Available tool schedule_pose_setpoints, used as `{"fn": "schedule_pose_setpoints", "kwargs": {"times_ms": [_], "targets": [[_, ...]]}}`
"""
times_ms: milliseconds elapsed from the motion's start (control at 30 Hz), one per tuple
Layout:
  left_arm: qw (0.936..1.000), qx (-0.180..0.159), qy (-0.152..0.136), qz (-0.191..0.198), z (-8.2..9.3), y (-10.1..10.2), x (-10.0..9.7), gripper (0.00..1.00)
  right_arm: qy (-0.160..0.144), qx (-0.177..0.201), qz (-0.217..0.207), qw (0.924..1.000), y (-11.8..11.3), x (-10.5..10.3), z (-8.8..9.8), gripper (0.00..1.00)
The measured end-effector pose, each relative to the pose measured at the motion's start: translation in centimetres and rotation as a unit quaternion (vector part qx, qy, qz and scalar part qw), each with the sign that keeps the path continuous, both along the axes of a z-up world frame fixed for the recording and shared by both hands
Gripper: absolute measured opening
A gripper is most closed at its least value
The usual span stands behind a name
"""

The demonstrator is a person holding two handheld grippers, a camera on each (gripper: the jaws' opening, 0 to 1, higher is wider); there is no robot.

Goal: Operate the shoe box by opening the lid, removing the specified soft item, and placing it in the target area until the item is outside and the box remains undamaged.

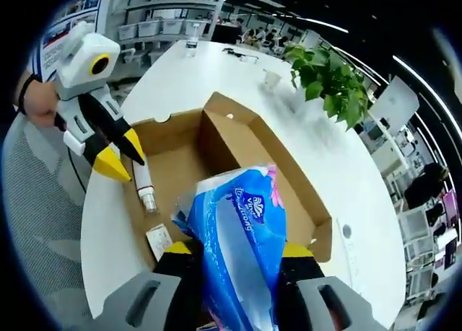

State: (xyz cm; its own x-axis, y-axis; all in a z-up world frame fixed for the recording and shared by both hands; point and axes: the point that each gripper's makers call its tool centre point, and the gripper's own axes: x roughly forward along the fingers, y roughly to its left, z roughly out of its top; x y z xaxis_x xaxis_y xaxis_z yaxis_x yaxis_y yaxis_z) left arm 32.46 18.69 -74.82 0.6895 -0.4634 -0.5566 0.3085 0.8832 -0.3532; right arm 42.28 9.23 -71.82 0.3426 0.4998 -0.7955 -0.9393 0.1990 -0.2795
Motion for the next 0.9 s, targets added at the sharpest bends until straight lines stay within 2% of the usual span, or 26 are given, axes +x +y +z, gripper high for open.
{"fn": "schedule_pose_setpoints", "kwargs": {"times_ms": [233,500,900], "targets": [[0.9999,0.007,-0.001,-0.012,-0.1,-0.4,-0.2,0.19,-0.022,-0.02,0.002,0.9996,-2.2,-0.4,0.6,0.35],[0.9998,0.008,-0.002,-0.02,0.0,-0.7,-0.3,0.19,-0.028,-0.027,-0.019,0.9991,-5.2,-0.9,0.8,0.35],[0.9997,0.009,0.002,-0.024,0.2,-1.1,-1.0,0.18,-0.02,-0.029,-0.087,0.9955,-12.5,-3.7,-0.2,0.35]]}}
